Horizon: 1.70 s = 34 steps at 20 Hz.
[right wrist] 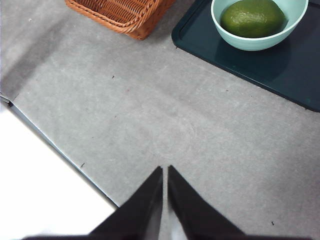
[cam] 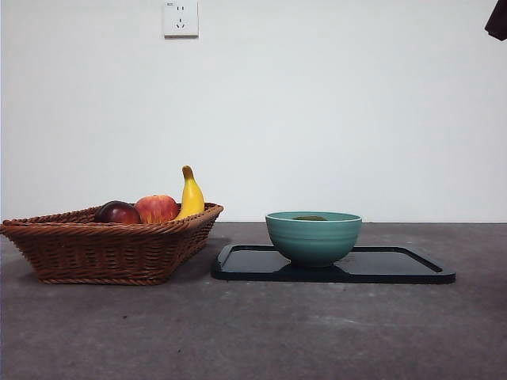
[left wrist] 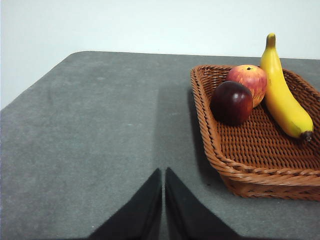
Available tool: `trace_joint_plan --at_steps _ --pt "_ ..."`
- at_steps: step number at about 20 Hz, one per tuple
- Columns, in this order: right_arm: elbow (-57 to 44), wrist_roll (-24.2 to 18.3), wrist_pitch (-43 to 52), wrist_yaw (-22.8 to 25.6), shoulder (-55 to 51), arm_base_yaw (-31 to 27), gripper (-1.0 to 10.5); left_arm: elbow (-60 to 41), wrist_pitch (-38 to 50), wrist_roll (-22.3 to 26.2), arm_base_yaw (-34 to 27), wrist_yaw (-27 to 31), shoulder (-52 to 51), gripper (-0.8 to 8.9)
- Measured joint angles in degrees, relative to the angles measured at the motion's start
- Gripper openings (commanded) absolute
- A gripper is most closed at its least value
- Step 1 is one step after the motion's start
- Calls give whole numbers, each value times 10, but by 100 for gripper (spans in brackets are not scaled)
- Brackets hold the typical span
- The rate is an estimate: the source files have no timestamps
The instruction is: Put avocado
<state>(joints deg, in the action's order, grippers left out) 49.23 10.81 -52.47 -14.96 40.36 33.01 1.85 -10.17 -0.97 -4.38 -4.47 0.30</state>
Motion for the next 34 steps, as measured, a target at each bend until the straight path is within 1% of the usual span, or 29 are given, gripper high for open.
trace_joint_plan --at_steps 13,14,15,17,18,19,21,22,25,28,30,34 --pt "0 0 0 1 0 0 7 0 0 -2 0 0 0 9" --pt "0 -1 0 9 0 0 7 0 0 -2 0 0 0 9" --pt "0 -5 3 35 0 0 7 0 0 -2 0 0 0 9" --pt "0 -16 14 104 0 0 7 0 0 -2 0 0 0 9" --pt "0 -17 17 130 0 0 7 0 0 -2 0 0 0 9" --pt "0 -19 18 144 -2 -5 7 0 0 -2 0 0 0 9" --pt "0 -36 33 147 -19 -32 7 0 0 -2 0 0 0 9" --pt "-3 -43 64 147 -38 -63 7 0 0 -2 0 0 0 9" --pt "-54 -46 195 149 -116 -167 7 0 0 -2 0 0 0 9" --pt "-156 -46 328 150 -195 -252 7 0 0 -2 0 0 0 9" --pt "-236 -43 393 150 -240 -288 7 0 0 -2 0 0 0 9" --pt "-312 -34 453 150 -291 -309 7 0 0 -2 0 0 0 9"
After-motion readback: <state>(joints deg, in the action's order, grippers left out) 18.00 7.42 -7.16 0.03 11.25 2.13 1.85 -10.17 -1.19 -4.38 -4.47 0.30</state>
